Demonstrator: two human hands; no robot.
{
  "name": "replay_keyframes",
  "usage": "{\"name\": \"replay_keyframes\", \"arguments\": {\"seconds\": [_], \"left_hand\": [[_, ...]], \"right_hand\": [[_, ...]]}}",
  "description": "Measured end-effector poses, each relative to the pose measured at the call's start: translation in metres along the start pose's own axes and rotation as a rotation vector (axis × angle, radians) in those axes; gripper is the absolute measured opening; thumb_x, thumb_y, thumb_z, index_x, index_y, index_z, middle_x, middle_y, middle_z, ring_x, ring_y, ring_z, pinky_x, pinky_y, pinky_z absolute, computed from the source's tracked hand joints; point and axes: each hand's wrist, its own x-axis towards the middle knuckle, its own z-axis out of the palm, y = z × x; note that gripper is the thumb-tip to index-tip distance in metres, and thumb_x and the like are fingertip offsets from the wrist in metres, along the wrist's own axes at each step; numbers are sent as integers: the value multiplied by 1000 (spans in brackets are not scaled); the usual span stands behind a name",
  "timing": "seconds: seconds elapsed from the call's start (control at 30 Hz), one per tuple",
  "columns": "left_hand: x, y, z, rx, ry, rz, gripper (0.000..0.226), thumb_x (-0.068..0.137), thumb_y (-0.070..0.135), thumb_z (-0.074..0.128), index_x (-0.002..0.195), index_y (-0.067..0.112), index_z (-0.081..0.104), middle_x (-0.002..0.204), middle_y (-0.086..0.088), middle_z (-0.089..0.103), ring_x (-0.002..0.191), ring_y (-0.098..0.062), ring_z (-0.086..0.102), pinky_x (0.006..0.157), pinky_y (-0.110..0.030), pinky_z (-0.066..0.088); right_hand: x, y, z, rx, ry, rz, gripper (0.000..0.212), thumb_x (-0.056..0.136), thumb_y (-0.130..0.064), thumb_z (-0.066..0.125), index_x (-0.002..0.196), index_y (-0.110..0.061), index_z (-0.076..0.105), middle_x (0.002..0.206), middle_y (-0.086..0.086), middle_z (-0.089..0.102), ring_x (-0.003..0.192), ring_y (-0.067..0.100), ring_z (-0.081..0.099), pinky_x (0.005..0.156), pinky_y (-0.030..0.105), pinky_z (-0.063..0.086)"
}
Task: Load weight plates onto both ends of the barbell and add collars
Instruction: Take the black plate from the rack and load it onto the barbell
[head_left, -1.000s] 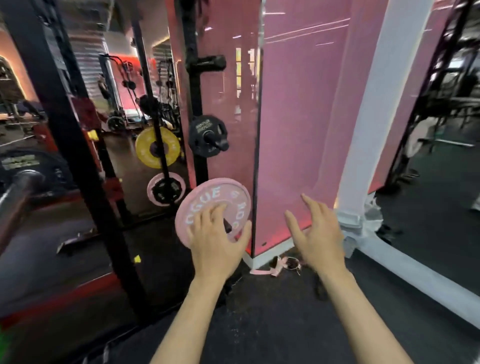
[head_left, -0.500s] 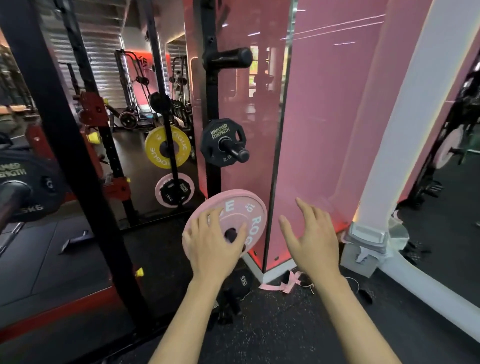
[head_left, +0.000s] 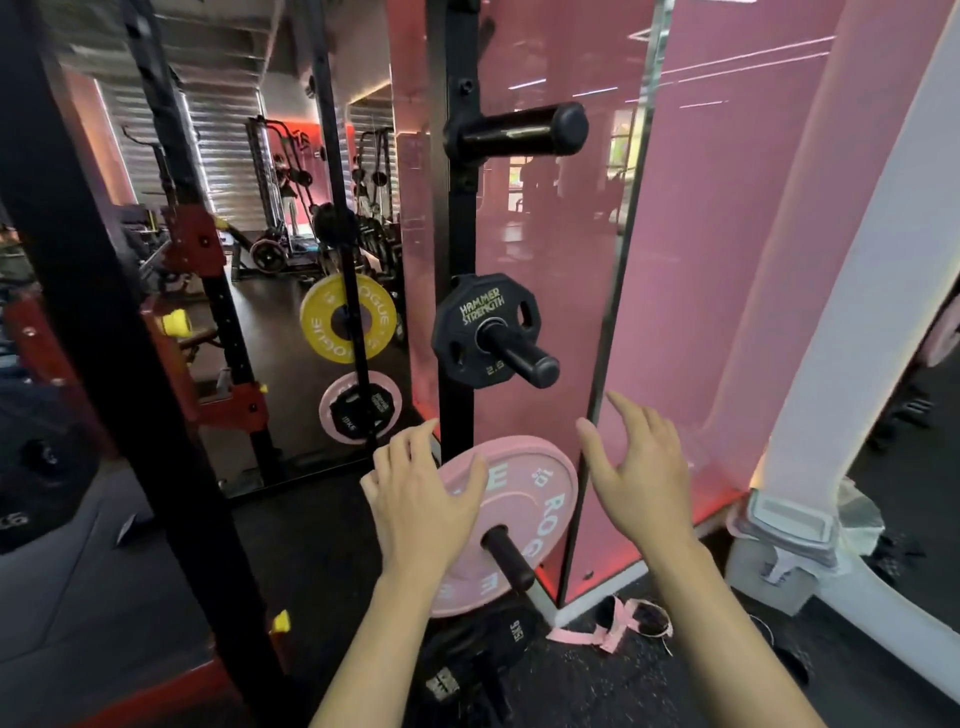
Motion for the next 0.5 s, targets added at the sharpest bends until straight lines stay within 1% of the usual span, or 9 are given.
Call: {"name": "replay_keyframes", "arguments": {"seconds": [0.1, 0.23, 0.3, 0.4, 0.5], "left_hand": [[19, -5, 19, 11, 16, -13, 61, 88, 61, 56, 134, 22, 50, 132, 1, 54, 123, -22, 44, 100, -44, 35], [52, -9, 50, 35, 23, -43, 64, 88, 65, 49, 136, 23, 48, 134, 1, 53, 126, -23, 44, 102, -46, 34], [70, -9, 68, 43, 44, -64, 65, 86, 66, 46, 134, 22, 50, 132, 0, 55, 123, -24, 45, 100, -47, 36], [98, -11, 87, 68, 87, -95, 62, 86, 63, 51, 132, 20, 51, 128, -1, 56, 119, -26, 47, 97, -47, 37], [132, -10, 109, 76, 99, -152, 61, 87, 60, 56, 133, 21, 50, 129, -1, 55, 121, -25, 45, 98, -47, 36]], "right_hand": [[29, 16, 14, 13, 26, 20, 55, 96, -50, 49, 140, -17, 48, 128, 4, 58, 118, 22, 48, 96, 36, 39], [72, 44, 42, 38, 55, 31, 53, 97, -47, 50, 139, -16, 50, 127, 7, 59, 116, 25, 50, 95, 37, 40], [99, 56, 61, 67, 56, 33, 53, 96, -47, 50, 138, -14, 50, 126, 9, 59, 116, 28, 50, 96, 40, 41], [134, 65, 90, 74, 42, 21, 52, 96, -44, 53, 138, -13, 50, 126, 10, 59, 118, 30, 49, 99, 42, 40], [174, 73, 123, 116, 2, -36, 51, 95, -40, 55, 137, -11, 51, 124, 11, 60, 116, 32, 50, 99, 42, 40]]}}
